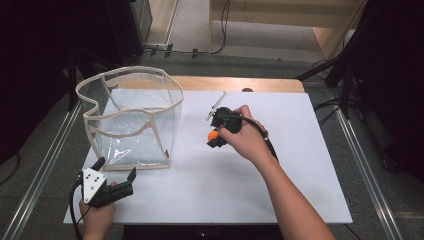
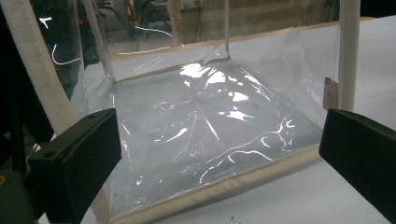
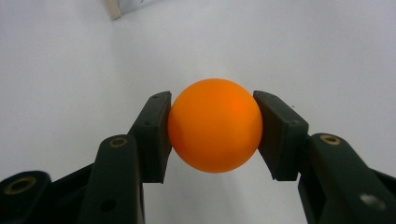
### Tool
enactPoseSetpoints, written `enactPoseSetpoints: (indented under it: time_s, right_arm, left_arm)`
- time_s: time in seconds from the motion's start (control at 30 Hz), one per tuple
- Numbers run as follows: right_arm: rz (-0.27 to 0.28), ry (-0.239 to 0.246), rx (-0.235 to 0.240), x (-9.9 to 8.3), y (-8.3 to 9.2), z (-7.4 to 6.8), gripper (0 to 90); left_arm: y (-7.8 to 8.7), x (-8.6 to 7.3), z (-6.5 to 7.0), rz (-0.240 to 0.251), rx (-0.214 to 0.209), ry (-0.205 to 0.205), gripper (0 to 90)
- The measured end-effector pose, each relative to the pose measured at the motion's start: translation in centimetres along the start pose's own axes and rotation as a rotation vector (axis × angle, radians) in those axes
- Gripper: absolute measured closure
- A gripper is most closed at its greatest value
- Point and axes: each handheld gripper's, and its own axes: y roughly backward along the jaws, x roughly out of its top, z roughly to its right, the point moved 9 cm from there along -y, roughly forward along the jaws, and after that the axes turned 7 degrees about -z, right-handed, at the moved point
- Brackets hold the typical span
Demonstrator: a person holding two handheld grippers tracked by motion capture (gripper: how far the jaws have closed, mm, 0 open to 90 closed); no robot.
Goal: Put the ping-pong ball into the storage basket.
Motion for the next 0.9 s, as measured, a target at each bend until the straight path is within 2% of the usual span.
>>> enactPoseSetpoints:
  time_s: [0.57, 0.9]
  right_arm:
    - [0.017, 0.042, 0.002, 2.5, 1.8, -0.5, 47.4]
    - [0.024, 0.056, 0.022, 3.7, 2.9, -0.7, 47.4]
  left_arm:
    - [0.0, 0.0, 0.0, 0.002, -0.001, 0.002, 0.0]
    - [0.0, 0.0, 0.0, 0.0, -0.001, 0.0, 0.0]
